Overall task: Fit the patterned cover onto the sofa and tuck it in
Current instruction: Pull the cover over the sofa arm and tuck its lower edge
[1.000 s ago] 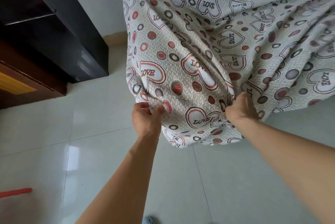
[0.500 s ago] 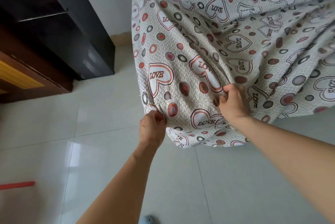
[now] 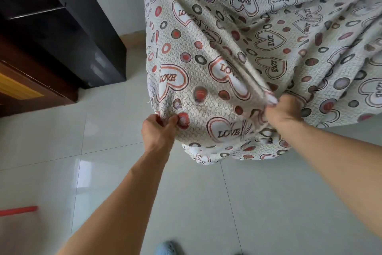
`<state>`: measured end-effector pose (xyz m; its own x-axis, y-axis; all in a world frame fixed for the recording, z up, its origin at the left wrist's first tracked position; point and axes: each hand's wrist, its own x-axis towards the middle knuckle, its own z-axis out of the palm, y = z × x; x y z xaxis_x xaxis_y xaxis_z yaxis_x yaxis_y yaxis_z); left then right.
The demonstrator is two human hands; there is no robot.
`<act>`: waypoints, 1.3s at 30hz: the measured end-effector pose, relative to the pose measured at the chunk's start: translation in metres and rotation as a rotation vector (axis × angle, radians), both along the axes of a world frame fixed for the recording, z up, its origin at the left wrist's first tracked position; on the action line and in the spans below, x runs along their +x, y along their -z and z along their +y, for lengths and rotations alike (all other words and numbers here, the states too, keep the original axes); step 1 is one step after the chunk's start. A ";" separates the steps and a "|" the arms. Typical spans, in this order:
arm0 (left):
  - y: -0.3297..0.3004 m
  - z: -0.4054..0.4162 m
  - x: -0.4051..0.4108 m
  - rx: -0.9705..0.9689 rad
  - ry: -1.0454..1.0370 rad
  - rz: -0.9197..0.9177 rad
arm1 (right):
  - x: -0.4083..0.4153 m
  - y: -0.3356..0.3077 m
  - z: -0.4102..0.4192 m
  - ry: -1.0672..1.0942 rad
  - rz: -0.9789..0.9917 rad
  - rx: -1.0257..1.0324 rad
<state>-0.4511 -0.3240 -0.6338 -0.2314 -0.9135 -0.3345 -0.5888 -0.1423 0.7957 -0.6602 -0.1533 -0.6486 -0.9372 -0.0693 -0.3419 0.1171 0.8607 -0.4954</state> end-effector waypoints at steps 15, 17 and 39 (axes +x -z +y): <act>-0.019 0.029 -0.069 -0.736 1.001 -0.280 | -0.007 0.000 -0.011 -0.088 0.115 -0.128; -0.020 0.021 -0.087 -0.700 1.038 -0.377 | -0.021 0.002 -0.015 -0.039 0.072 -0.143; -0.013 -0.060 -0.222 -0.646 1.097 -0.628 | -0.146 0.017 -0.049 -0.133 -0.050 -0.014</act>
<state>-0.6734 -0.3838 -0.6209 -0.8831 -0.4002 -0.2448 -0.4359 0.8929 0.1129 -0.8060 -0.2022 -0.6656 -0.9011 -0.1968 -0.3864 0.0276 0.8633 -0.5039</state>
